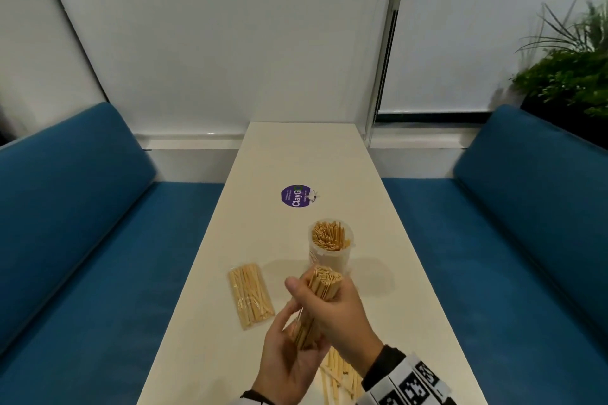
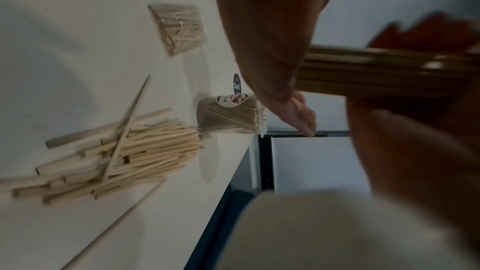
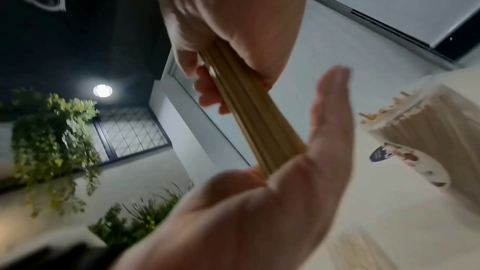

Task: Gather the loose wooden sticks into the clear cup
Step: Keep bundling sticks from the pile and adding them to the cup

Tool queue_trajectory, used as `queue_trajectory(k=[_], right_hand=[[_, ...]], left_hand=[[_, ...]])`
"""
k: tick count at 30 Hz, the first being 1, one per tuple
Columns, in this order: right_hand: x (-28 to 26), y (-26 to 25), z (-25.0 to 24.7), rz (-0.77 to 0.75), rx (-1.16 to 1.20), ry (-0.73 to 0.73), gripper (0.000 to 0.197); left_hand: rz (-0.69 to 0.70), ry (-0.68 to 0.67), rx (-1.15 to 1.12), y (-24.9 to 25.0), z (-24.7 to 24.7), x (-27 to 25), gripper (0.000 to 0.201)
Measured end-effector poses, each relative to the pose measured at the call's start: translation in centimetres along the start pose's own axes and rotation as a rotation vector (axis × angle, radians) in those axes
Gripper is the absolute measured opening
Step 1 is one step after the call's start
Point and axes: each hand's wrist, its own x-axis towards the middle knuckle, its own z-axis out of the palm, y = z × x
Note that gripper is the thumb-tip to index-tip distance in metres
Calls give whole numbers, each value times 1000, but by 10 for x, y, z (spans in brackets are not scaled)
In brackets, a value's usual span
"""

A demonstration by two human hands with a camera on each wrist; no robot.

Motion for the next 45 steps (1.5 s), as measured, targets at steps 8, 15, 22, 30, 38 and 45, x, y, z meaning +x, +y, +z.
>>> queue_trajectory(k=[8,15,22,30,38,45], right_hand=[[9,13,-21,94,-361,-11,27],[45,15,-55,200,-404,31,27],[120,14,-100,12,-325,419,18],[163,58,-114,-87,-529,348,22],[164,109,-111,54,-681,204,33],[173,115,-102,167,-875,209,28]], left_hand=[[-26,292,425,0,-9,12,46],[49,256,1158,4,-3,45,50],[468,208,1682,45,11,108,71],[517,160,1952,44,26,166,119],[594,124,1901,44,19,180,110],[612,-122,2129,51,36,164,102]])
